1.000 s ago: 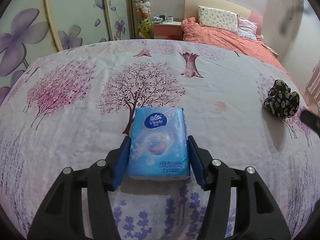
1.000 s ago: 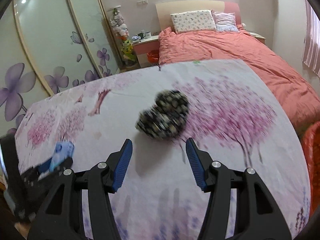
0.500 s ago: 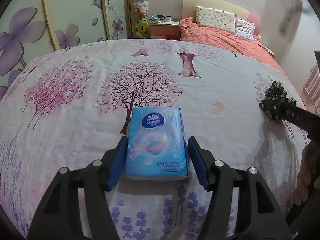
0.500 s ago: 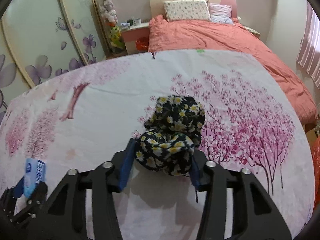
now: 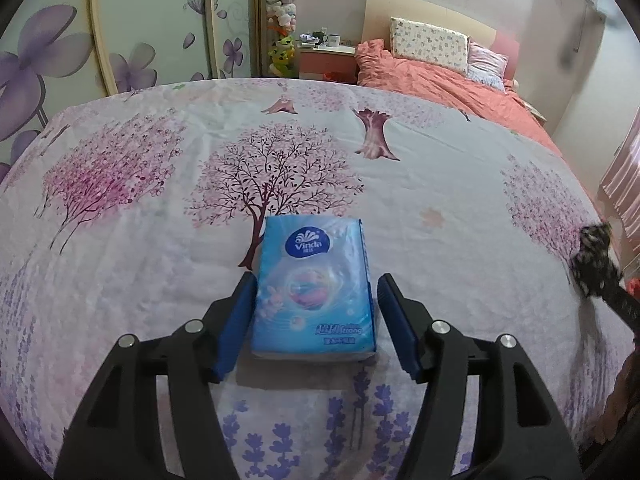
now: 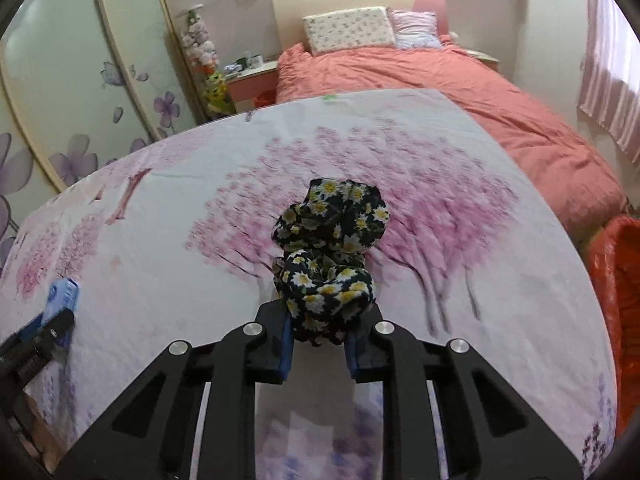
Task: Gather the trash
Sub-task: 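Carry the tissue packet and floral cloth to the orange basket and open both tools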
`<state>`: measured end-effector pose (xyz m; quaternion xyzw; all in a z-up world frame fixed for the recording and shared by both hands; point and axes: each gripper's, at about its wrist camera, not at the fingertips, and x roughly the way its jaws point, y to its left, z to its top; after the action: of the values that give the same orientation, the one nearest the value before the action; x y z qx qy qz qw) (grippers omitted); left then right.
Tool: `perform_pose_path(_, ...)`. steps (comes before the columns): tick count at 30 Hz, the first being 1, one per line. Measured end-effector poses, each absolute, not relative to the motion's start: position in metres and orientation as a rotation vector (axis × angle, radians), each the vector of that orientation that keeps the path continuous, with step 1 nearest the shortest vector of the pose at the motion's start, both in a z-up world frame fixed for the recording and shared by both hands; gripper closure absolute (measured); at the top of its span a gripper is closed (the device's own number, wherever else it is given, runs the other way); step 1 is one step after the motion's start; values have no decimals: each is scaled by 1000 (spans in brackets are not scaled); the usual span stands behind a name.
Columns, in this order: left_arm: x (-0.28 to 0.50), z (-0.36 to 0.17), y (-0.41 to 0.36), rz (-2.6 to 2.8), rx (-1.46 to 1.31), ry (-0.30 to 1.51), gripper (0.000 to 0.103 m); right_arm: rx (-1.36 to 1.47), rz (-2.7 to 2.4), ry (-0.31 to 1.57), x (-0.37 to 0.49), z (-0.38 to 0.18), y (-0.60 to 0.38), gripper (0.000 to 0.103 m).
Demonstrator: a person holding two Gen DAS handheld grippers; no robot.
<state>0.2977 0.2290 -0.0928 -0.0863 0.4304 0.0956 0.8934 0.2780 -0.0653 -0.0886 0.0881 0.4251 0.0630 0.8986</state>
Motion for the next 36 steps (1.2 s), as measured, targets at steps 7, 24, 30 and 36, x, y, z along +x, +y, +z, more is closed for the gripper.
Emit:
perform_pose_path(7,299,-93,229,204,-170,896,42,197,126,882,280,-89,-65,83)
perform_pose_path(24,297,-93,219,225,-102,908,52,196,160,884,274,-89,-73,86)
perform_pose_path(30,294,-87,217,192,-120,904,53,229,178,834,250,-69,-92,89)
perform_pose_path(36,280,-64,194,143,-102,853,53,260,175,767,223,-39,-114,89)
